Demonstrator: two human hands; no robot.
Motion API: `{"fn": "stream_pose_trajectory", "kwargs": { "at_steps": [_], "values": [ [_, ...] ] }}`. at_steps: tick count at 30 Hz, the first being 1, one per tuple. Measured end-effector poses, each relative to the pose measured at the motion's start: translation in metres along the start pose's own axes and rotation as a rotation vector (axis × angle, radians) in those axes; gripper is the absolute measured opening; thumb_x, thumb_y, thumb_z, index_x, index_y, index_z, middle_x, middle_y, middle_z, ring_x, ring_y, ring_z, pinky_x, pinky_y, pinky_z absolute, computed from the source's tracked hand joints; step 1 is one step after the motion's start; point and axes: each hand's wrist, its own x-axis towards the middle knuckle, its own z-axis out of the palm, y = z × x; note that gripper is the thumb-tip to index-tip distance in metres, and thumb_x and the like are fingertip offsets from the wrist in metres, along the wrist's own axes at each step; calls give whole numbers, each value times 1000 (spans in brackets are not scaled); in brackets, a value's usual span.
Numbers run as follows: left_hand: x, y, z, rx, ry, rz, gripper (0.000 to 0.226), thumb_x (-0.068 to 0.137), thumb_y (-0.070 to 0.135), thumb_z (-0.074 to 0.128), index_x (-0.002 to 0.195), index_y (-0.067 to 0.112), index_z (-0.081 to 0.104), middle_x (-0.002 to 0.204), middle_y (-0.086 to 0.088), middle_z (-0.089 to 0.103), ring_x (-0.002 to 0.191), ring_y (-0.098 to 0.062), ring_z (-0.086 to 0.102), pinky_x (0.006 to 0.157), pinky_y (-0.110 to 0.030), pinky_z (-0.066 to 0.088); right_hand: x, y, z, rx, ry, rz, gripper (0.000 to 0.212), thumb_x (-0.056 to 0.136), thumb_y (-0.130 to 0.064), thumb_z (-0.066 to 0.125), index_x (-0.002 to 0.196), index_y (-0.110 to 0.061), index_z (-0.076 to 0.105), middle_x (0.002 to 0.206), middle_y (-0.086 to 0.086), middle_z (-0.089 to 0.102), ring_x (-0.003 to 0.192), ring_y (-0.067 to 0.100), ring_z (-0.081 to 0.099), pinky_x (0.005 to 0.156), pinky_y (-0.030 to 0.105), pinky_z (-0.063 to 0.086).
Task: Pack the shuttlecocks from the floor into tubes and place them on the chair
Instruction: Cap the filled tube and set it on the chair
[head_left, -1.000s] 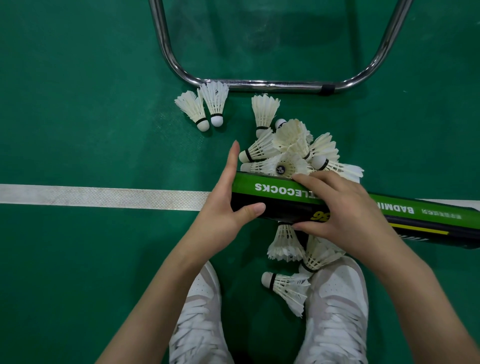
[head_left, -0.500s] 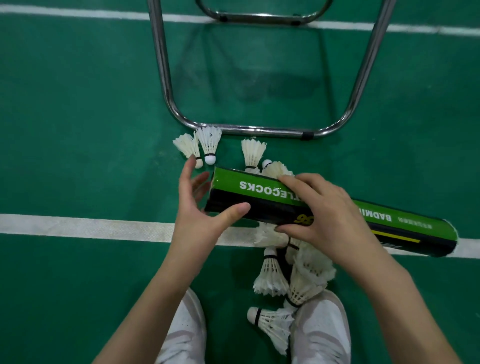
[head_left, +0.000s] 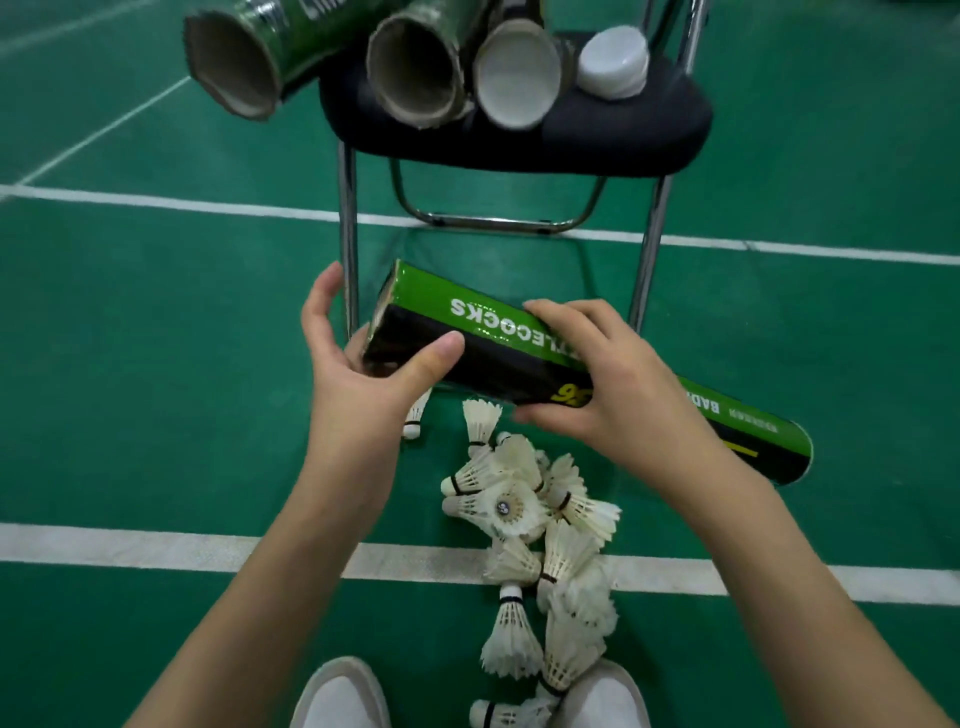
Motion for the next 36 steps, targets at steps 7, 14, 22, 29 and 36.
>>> {"fn": "stream_pose_trajectory", "kwargs": {
  "at_steps": [7,14,22,29,36],
  "values": [
    [4,73,17,61,-47,175,97,57,21,82,137,40,29,108,-9,67,97,-15,69,99,-41,49,21,-31,-48,76,90,-49,79,64,-42,77,132,-28,39,116,-8,42,105,14,48,92,38,43],
    [17,141,36,168,-94,347,91,66,4,82,135,35,32,108,1,62,92,-4,68,94,-30,52,47,-57,-94,59,85,-97,84,65,-44,77,132,-21,31,123,-2,40,106,18,50,87,42,44],
    [50,190,65,300,-195,451,93,62,12,87,128,46,30,114,-4,60,91,-9,67,79,-21,55,69,-52,-130,211,73,-79,78,67,-40,77,128,-31,28,110,-26,44,101,1,52,87,20,42],
    [94,216,96,430,-282,438,98,57,13,90,131,41,32,123,-7,55,97,-22,64,91,-34,51,103,-9,-153,72,-3,-23,74,68,-44,75,129,-25,39,129,-5,49,116,10,47,99,34,39],
    [134,237,138,681,-442,360,106,63,12,87,143,36,21,141,-10,36,121,-28,44,101,-37,40,160,40,-148,69,124,100,48,78,-25,71,120,-13,50,121,4,53,109,18,50,91,28,41]
  ]
}}
